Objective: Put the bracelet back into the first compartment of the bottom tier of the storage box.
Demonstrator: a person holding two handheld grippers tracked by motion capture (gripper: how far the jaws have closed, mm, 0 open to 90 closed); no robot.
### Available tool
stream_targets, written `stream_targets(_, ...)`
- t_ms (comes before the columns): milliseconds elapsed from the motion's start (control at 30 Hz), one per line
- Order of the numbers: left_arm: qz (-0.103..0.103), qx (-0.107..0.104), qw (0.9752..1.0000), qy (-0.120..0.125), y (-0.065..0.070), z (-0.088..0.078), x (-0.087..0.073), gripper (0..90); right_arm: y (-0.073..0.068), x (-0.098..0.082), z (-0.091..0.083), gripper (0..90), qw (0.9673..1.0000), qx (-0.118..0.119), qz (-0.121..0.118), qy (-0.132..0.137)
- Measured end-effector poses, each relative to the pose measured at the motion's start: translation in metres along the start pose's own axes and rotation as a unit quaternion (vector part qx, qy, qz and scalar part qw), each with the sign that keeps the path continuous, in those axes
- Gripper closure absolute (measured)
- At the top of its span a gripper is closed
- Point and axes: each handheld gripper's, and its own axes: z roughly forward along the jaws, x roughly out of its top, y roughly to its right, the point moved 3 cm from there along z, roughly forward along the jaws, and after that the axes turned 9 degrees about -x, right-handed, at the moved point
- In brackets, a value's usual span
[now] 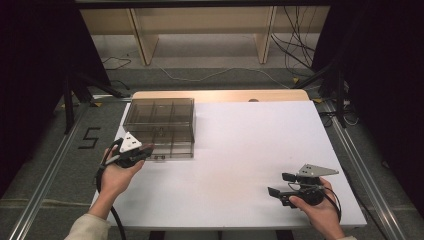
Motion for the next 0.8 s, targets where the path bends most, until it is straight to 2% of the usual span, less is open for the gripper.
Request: stream_targets(800,-0.01,0.014,0.9998,-0.002,-0.011,-0.002,-0.003,87.2,0.0,0.0,0.0,17.6,1.0,-0.001,0.0,0.001)
